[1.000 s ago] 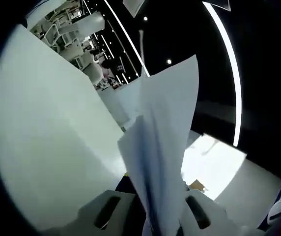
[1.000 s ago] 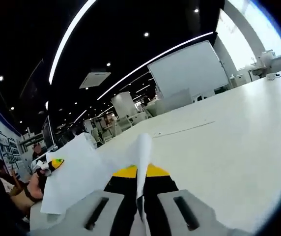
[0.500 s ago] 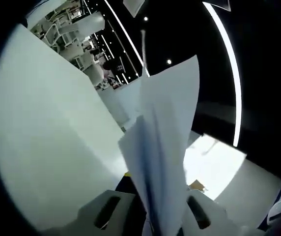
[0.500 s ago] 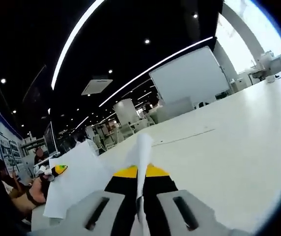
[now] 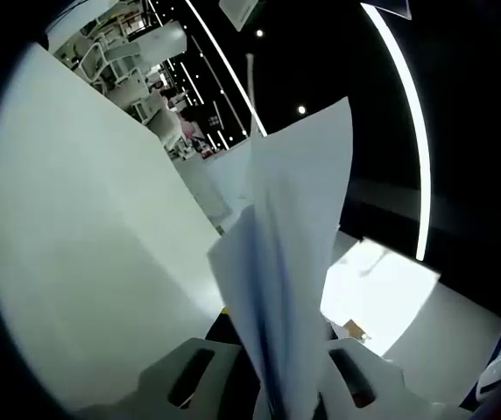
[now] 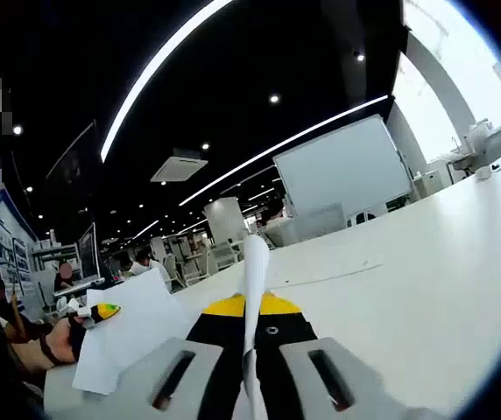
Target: Organize the stack of printing papers by aligning and flattening the scattered papers on the table
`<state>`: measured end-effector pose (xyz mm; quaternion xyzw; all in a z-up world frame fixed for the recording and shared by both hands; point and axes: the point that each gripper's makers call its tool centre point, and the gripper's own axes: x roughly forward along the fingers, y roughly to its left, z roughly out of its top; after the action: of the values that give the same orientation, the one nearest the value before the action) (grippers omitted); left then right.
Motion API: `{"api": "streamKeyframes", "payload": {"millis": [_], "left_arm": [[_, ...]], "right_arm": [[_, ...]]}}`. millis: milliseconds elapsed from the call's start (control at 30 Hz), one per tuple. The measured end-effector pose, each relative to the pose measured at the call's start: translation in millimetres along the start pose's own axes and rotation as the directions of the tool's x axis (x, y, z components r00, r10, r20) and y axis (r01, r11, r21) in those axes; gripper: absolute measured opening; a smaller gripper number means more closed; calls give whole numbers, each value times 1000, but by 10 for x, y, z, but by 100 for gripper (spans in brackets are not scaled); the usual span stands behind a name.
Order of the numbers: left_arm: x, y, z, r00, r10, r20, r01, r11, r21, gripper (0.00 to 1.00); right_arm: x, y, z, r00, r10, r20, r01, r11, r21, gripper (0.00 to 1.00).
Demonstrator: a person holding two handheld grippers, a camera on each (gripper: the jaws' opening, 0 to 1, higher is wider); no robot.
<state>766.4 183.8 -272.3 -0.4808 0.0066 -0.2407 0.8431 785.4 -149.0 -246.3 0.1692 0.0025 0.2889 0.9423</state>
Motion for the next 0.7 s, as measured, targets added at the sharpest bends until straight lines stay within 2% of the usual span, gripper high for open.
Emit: {"api": "streamKeyframes", "payload": {"millis": [267, 400, 700], "left_arm": [[3, -21, -17, 1000, 1, 1, -1, 1000, 2, 7], [6, -27, -29, 1000, 2, 0, -2, 1000, 4, 7], [15, -2, -11, 1000, 3, -2, -3, 1000, 5, 7]], "right_arm": [[-10, 35, 51, 1000, 1, 19, -1, 1000, -26, 0], [-42, 61, 152, 998, 7, 64, -4, 999, -52, 0], [-31, 89, 202, 997, 9, 81, -2, 996, -93, 0]]}}
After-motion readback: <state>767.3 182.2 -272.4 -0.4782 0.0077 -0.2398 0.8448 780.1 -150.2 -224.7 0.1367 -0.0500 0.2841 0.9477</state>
